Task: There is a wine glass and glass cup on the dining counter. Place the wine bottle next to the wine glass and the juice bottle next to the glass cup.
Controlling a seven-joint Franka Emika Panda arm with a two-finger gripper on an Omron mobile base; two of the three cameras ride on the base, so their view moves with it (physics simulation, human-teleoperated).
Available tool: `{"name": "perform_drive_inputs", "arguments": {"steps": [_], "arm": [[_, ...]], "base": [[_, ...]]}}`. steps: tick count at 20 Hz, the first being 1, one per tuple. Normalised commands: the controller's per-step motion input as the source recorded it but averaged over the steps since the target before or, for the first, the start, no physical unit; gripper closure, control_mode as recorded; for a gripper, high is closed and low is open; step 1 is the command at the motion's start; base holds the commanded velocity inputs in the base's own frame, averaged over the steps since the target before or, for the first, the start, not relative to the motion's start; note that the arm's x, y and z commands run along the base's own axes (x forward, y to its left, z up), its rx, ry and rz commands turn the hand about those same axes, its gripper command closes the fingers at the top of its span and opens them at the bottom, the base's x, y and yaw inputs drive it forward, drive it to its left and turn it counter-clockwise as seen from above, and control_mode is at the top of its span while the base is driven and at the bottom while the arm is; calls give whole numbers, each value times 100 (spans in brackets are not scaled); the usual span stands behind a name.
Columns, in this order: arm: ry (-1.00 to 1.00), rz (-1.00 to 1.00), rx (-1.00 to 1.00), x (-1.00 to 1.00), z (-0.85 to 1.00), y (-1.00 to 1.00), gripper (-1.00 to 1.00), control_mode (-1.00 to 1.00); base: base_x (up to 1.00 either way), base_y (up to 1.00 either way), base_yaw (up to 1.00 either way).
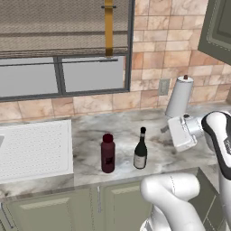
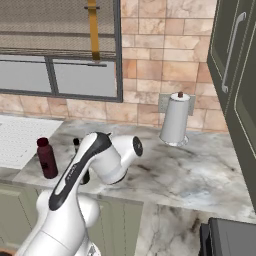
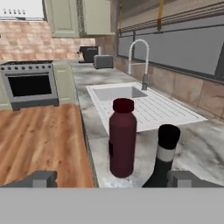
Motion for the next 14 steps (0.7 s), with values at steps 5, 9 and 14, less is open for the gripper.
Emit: {"name": "perform_drive_inputs", "arguments": {"steps": [5, 9, 14], "arm": [[0, 3, 0, 7, -22, 12, -100, -100], [0, -1, 0, 11, -27, 5, -100, -100], [3, -6, 0, 20, -31, 2, -100, -100]], "base": [[0, 0, 0], [0, 0, 0], [0, 0, 0]]}}
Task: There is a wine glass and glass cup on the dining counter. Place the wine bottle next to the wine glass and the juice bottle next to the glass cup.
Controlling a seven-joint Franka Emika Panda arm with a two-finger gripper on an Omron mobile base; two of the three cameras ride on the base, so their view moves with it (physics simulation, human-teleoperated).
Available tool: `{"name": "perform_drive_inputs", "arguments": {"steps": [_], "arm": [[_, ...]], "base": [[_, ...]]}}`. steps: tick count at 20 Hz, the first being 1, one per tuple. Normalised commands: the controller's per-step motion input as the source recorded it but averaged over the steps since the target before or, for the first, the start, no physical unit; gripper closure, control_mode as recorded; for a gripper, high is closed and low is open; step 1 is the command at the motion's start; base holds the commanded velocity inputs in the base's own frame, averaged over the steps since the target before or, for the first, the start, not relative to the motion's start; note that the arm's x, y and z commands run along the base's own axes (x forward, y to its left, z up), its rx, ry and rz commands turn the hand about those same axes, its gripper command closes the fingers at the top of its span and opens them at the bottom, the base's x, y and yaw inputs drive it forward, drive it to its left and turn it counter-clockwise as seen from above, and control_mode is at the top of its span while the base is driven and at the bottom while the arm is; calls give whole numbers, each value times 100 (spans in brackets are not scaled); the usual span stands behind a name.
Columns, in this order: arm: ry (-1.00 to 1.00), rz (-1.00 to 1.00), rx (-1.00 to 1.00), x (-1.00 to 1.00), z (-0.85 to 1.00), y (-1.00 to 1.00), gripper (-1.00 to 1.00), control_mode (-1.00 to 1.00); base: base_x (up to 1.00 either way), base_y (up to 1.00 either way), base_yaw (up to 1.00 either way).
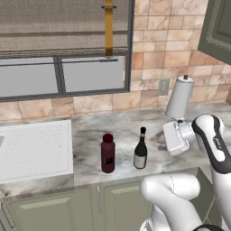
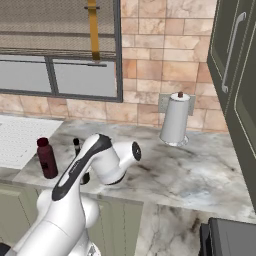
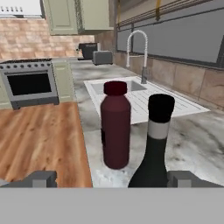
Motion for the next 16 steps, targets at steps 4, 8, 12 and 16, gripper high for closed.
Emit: {"name": "perform_drive_inputs", "arguments": {"steps": [4, 8, 12, 16], "arm": [[6, -4, 0, 29, -30, 5, -100, -100], [5, 0, 0, 33, -20, 6, -100, -100], [4, 0, 0, 22, -12, 7, -100, -100], [5, 0, 0, 20, -14, 6, -100, -100]], "base": [[0, 0, 0], [0, 0, 0], [0, 0, 0], [0, 0, 0]]}}
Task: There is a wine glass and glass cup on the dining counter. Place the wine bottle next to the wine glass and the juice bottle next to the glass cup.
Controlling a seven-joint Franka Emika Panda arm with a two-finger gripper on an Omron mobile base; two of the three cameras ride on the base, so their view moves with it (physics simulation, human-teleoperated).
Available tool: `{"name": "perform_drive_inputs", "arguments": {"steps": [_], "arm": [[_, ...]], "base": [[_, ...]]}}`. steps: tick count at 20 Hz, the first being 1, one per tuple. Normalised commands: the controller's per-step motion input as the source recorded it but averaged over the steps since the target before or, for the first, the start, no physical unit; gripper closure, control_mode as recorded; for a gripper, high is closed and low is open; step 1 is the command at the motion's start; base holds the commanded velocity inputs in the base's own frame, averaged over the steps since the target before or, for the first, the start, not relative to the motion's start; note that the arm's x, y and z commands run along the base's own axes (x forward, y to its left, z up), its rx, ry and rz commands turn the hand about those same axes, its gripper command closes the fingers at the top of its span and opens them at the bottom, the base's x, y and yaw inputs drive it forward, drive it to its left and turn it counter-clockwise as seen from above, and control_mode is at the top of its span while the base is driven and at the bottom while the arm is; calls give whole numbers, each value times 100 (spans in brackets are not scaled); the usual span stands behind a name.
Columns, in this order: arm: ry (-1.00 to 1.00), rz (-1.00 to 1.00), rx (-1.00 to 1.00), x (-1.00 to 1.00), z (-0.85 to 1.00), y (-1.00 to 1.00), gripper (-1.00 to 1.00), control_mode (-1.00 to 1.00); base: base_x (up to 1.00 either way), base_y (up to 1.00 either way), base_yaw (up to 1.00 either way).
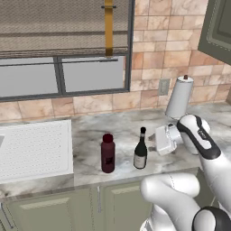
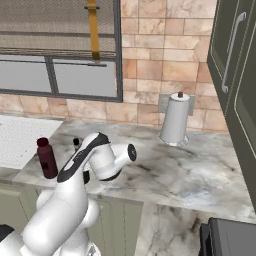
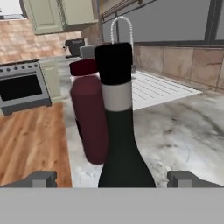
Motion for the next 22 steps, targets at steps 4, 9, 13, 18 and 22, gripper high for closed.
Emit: {"name": "perform_drive_inputs", "arguments": {"steps": [4, 9, 13, 18, 22], "arm": [[3, 0, 0, 30, -13, 1, -100, -100], [0, 0, 0, 22, -10, 0, -100, -100], [0, 0, 0, 4, -9, 3, -100, -100], [0, 0, 0, -5, -2, 20, -100, -100], [0, 0, 0, 0, 0, 36, -100, -100]], "base": [[0, 0, 0], [0, 0, 0], [0, 0, 0], [0, 0, 0], [0, 0, 0]]}}
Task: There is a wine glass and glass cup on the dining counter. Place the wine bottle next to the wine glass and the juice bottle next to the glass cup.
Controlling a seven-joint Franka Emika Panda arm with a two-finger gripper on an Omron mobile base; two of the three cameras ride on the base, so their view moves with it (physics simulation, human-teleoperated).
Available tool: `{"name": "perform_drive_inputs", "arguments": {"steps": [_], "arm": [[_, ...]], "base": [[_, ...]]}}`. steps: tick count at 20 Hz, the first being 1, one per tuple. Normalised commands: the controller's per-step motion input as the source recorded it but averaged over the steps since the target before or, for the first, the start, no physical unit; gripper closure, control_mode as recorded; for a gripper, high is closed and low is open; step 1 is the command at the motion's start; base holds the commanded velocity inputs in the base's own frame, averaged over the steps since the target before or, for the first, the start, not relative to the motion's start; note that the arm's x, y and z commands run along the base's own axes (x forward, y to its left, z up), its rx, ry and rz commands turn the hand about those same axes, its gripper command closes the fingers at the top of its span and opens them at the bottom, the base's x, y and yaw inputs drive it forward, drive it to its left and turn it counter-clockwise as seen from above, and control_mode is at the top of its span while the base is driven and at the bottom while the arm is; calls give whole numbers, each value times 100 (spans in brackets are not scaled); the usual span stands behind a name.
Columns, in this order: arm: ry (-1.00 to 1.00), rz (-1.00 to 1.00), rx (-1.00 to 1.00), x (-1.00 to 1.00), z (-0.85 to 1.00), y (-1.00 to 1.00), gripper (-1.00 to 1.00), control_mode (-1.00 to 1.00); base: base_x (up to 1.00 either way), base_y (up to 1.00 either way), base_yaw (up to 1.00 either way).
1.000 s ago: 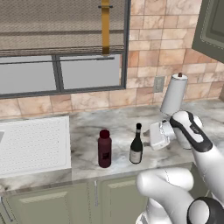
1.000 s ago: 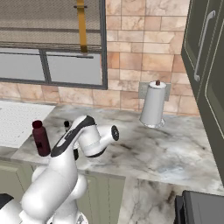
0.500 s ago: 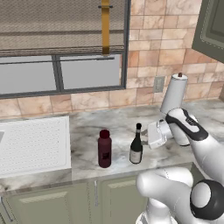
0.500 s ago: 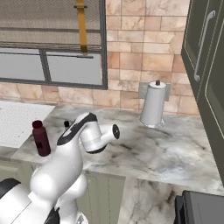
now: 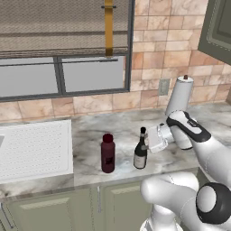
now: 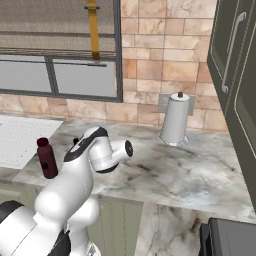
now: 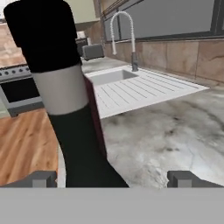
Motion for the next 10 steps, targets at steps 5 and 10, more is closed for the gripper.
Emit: {"name": "perform_drive_inputs", "arguments": {"steps": [5, 10], "arm": [[0, 0, 0, 0, -3, 34, -100, -100], [5, 0, 0, 3, -13, 21, -100, -100]], "base": [[0, 0, 0], [0, 0, 0]]}}
